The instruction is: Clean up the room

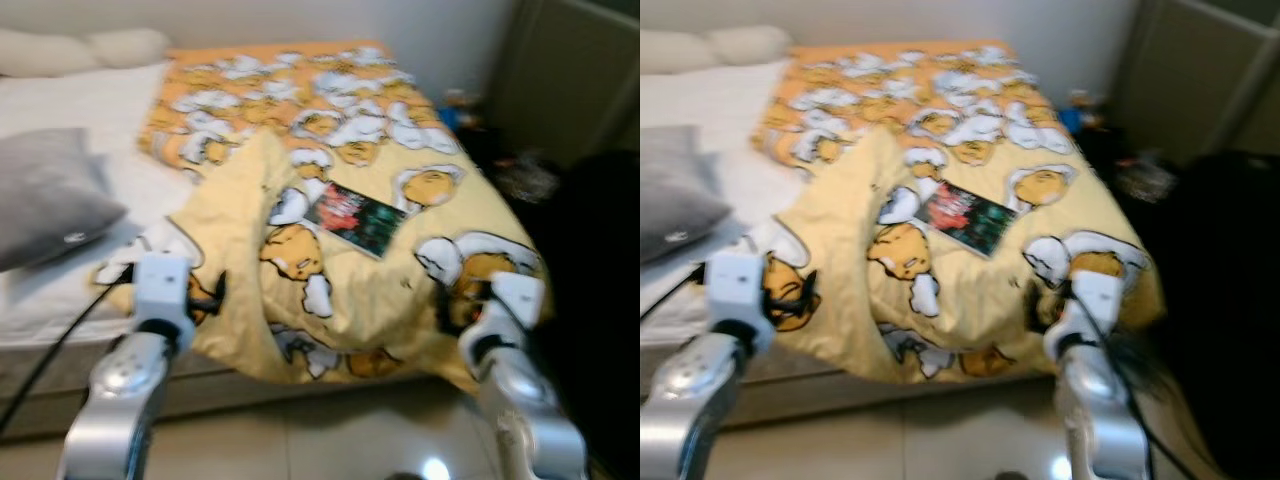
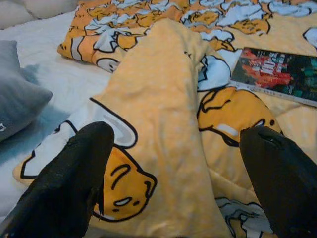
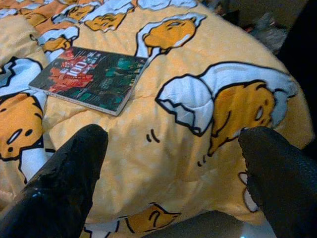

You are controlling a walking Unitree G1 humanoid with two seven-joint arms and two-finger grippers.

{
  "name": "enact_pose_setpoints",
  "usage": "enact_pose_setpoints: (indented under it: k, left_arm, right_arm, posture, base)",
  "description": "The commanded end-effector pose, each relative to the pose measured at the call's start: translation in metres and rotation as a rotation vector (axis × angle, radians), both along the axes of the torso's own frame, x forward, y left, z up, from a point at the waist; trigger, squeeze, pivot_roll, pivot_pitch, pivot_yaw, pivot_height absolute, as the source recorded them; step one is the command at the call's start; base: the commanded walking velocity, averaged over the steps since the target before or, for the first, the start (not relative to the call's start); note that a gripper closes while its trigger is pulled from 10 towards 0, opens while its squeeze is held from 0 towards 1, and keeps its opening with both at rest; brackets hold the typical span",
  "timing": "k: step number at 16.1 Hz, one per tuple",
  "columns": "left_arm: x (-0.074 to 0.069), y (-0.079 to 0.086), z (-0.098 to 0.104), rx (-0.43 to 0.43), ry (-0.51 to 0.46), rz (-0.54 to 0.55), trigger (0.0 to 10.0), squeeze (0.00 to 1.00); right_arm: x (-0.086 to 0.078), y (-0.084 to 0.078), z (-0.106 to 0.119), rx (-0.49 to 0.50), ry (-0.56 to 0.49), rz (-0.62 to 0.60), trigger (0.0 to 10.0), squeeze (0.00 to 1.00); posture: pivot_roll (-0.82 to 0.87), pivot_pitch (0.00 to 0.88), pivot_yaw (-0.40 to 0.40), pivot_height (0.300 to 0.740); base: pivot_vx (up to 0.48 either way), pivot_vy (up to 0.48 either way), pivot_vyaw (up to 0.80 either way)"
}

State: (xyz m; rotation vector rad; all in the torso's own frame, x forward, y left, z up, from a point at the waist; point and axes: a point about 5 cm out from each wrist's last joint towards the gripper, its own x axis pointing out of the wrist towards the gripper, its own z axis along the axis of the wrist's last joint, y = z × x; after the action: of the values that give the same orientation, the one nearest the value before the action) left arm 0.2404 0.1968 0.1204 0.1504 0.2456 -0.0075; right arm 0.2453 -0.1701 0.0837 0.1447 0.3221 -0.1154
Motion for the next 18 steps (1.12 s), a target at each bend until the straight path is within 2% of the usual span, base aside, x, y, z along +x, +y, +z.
enact_pose_setpoints:
  k: [1, 7, 9, 15, 18]
  left_arm:
    - [0.001, -0.003, 0.002, 0.002, -0.006, -0.003, 10.0, 0.16]
    - [0.005, 0.000, 0.005, 0.009, -0.025, 0.013, 10.0, 0.17]
    - [0.006, -0.001, 0.006, 0.010, -0.028, 0.008, 10.0, 0.17]
    - [0.003, -0.002, 0.001, 0.011, -0.011, 0.006, 10.0, 0.18]
    - [0.003, 0.000, 0.002, 0.019, -0.013, 0.008, 10.0, 0.18]
  right_arm:
    - [0.004, -0.004, 0.001, -0.008, -0.001, -0.006, 10.0, 0.00]
    - [0.012, 0.004, 0.002, -0.022, -0.010, 0.045, 10.0, 0.00]
    - [0.013, 0.007, 0.002, 0.001, -0.010, 0.062, 10.0, 0.00]
    - [0.012, 0.008, 0.002, -0.096, -0.016, 0.118, 10.0, 0.00]
    - [0.013, 0.005, 0.004, -0.091, -0.023, 0.097, 10.0, 0.00]
  posture:
    - [-0.05, 0.000, 0.029, 0.740]
    - [-0.04, 0.000, 0.012, 0.740]
    - [-0.03, 0.000, 0.008, 0.740]
    - [-0.05, 0.000, 0.012, 0.740]
    - [-0.04, 0.000, 0.009, 0.740]
  base:
    - [0.000, 0.398, 0.00]
    - [0.000, 0.417, 0.00]
    - [0.000, 0.422, 0.00]
    - [0.000, 0.421, 0.00]
    - [0.000, 0.419, 0.00]
